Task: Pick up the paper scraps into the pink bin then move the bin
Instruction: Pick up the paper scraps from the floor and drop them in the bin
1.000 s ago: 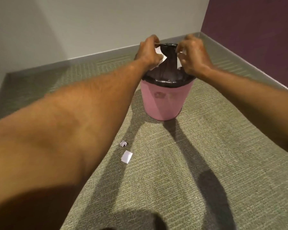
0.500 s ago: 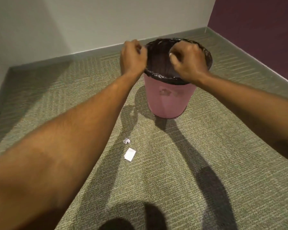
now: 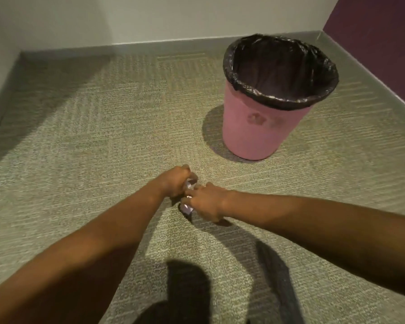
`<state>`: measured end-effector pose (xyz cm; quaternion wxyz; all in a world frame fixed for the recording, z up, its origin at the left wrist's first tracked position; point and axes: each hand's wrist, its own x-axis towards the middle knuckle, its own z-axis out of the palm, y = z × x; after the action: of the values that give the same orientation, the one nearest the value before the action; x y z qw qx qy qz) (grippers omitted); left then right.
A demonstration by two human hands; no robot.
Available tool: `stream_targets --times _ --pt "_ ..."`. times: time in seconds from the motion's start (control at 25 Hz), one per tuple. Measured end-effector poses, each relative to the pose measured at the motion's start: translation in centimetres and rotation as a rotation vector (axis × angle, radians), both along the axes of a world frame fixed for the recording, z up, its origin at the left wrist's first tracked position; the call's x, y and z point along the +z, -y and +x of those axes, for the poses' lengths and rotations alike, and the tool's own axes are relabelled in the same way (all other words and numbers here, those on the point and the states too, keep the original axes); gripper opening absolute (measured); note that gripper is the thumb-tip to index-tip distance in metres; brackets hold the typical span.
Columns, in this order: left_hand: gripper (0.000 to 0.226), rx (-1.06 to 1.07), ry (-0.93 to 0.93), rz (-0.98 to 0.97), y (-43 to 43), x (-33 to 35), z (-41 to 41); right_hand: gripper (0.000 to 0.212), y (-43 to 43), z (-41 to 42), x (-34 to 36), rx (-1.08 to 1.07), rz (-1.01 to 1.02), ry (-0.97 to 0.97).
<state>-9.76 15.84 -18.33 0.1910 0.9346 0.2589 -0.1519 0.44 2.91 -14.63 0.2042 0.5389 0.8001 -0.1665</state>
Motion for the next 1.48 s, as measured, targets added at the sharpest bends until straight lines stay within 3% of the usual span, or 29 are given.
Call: stream_targets --times 0.12,0.28,0.4,0.56,0.72,0.92,1.12,1.24,1.36,1.48 --pt "0.021 -0.07 -0.022 0.141 1.9 -1.3 -0.8 0.064 1.4 -0.4 -3.5 0.08 0.005 0.038" --pt "0.021 -0.002 0.026 0.191 3.4 -1.8 -0.4 0.043 2.3 -0.9 -4.2 0.1 0.141 -0.013" --pt "0.013 0.276 0.271 0.105 2.4 -0.9 0.3 0.03 2.6 0.0 -3.4 0.063 0.173 -0.08" --pt "0.013 0.506 0.673 -0.012 0.5 4.9 3.3 0.012 1.7 2.7 0.7 -0.269 0.189 -0.339" --pt "0.016 0.615 1.015 -0.044 -0.6 13.8 6.7 0.013 0.7 4.8 9.0 -0.51 0.581 -0.598" --pt "0.019 0.419 1.102 0.013 -1.2 22.0 10.9 0.007 0.4 10.6 19.3 -0.699 1.036 -0.612" --pt "0.021 0.294 1.027 0.14 -1.6 23.7 15.3 0.01 -1.7 15.9 20.3 -0.97 1.21 -0.431" --pt "0.027 0.253 0.932 0.196 -1.9 23.1 17.2 0.011 -2.8 17.2 19.9 -1.048 1.198 -0.335" --pt "0.04 0.178 0.816 0.194 -2.2 22.4 17.9 0.016 -2.8 17.9 20.1 -1.056 1.054 -0.298" --pt "0.031 0.182 0.821 0.229 -2.2 22.3 17.6 0.021 -2.1 18.4 20.4 -1.054 1.023 -0.314"
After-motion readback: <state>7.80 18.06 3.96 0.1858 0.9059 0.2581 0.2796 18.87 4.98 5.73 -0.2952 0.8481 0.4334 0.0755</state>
